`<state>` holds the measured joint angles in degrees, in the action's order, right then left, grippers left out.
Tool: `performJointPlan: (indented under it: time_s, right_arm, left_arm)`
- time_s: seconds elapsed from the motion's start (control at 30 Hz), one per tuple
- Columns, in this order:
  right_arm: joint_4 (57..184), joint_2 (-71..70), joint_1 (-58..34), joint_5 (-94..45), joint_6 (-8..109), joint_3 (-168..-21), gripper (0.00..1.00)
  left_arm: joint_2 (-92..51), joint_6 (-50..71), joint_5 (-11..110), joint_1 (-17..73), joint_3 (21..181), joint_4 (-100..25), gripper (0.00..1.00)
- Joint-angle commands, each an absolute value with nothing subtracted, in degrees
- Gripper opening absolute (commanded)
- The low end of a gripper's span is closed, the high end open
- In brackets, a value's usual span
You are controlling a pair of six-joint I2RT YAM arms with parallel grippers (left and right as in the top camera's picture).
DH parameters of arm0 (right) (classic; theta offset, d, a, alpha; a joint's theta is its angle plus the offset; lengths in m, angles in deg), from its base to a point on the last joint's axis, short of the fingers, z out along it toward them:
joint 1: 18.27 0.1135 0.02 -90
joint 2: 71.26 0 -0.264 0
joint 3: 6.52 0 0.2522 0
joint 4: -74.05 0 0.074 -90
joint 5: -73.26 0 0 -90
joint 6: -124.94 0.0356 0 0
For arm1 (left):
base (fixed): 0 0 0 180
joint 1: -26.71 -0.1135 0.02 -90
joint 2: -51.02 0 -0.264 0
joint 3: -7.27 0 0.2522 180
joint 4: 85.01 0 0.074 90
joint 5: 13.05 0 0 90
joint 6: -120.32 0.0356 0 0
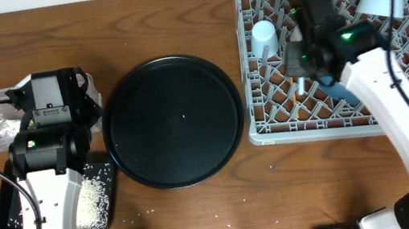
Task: Sort waste into correct bins and load items into the dishwasher rack
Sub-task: 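Carry the white knife to the rack and place it upright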
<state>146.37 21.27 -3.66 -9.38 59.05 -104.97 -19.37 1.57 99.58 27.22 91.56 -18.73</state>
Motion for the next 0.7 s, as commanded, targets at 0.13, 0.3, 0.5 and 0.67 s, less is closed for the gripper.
performJointPlan:
  time_s: [0.13,0.3,0.5,0.67]
  right_arm:
    - [146.29,24.11,-7.86,-9.62,54.66,-104.86,0.01]
    - [145.26,28.35,-7.86,-9.62,53.02,-104.86,0.01]
    - [143.09,33.20,-7.86,-9.69,53.09,-104.86,0.01]
    - [141.94,34.32,-7.86,-9.67,52.91,-104.88,0.01]
  left_arm:
    - [-19.39,0.65,99.93,27.00,91.60,-18.56,0.98]
    - [-19.39,0.65,99.93,27.00,91.60,-18.56,0.98]
    - [-19.39,0.65,99.93,27.00,91.60,-18.56,0.98]
    - [-19.39,0.65,99.91,27.00,91.60,-18.56,0.98]
